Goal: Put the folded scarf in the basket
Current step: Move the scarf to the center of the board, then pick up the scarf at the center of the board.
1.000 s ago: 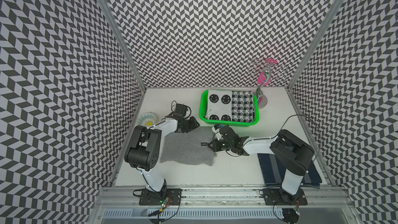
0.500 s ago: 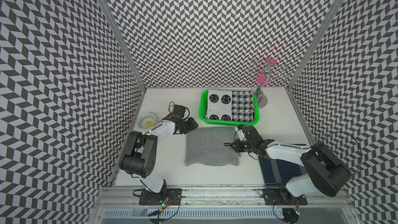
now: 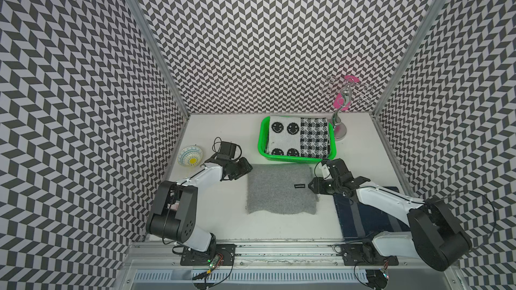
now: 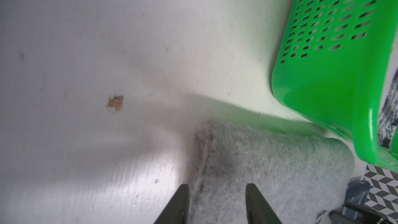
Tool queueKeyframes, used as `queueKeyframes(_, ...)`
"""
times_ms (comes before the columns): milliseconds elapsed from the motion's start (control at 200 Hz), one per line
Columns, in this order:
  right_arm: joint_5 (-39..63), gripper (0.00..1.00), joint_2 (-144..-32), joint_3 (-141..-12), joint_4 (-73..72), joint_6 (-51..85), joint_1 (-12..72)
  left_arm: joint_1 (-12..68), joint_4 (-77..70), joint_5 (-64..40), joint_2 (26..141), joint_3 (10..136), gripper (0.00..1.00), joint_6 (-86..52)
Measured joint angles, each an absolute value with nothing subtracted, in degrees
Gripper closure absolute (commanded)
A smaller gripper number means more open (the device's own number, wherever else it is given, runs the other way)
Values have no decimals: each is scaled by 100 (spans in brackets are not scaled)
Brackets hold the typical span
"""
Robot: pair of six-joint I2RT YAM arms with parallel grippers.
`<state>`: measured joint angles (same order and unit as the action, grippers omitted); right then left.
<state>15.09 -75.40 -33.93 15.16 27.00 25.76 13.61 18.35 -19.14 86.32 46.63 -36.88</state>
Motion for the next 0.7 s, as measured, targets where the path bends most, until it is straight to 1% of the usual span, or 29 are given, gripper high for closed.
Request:
queueKeyframes(175,1688,45,-7306,-3468,1837,2696,2536,1520,1844,-1981,8532,4403,53,-3760)
queueKeyframes(325,2121,40,-7408,-3452,1566,2694,2324,1590,1776,-2047,8527,4191,50,-3879)
queueKeyframes(466,2453,39,-7795,-3522,1186,2536,2191,1612,1728,-2049,8517,4152,47,-3889)
queueKeyframes(601,2552,38,-8267,-3603,1022,2386,2156,1612,1444,-2112,8390,3830,41,-3990)
queueKeyframes(701,2585,38,-8357,-3538,928,2344,2154,1629,1214,-2228,8305,3601,38,-4101)
